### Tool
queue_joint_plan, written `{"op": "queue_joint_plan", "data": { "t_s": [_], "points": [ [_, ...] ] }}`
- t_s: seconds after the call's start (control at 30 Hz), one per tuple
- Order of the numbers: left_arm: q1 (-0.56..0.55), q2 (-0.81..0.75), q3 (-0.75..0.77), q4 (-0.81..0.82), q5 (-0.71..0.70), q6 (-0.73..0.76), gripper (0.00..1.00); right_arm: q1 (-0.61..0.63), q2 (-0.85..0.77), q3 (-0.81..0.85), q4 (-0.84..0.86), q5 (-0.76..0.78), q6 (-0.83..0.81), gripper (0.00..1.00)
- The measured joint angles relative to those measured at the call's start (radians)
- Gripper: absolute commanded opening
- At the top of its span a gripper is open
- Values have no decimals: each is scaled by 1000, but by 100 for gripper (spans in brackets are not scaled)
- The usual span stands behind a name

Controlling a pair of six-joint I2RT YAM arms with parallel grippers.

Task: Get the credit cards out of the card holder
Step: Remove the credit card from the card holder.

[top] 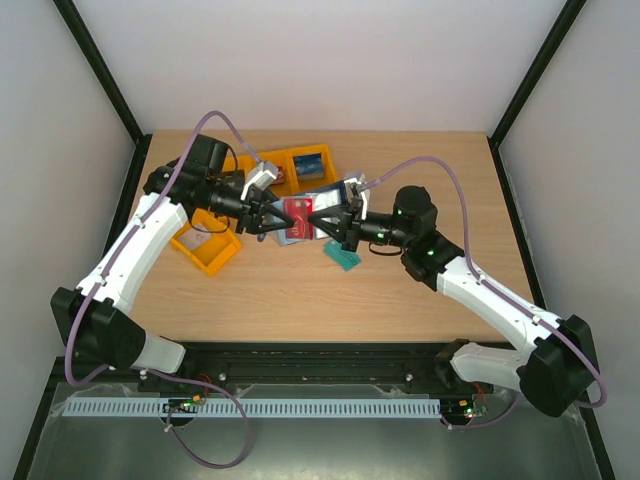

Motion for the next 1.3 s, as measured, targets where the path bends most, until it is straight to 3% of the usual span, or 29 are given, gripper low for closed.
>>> {"op": "queue_joint_plan", "data": {
  "t_s": [0.07,0.23,0.3,0.4,0.53,0.73,0.87,1.07,1.3],
  "points": [
    [1,0,0,-8,0,6,33,-8,0,1,-4,-2,-5,2],
    [2,0,0,-13,-1,17,15,-12,0,13,-26,-9,-20,2],
    [4,0,0,-13,0,15,16,-12,-1,16,-30,-11,-25,2],
    [4,1,-3,-13,-2,13,24,-13,-10,17,-48,-8,-40,2],
    [4,1,-12,-13,-3,14,24,-23,-27,21,-90,4,-64,2],
    [4,1,-13,-14,-2,12,4,-26,-29,33,-109,5,-71,2],
    [4,1,-14,-11,-2,13,11,-27,-33,34,-124,14,-85,2],
    [0,1,-15,-2,-7,8,10,-26,-47,62,-206,29,-139,2],
    [0,5,-20,6,-13,-1,19,-26,-49,76,-254,52,-172,2]
  ]
}}
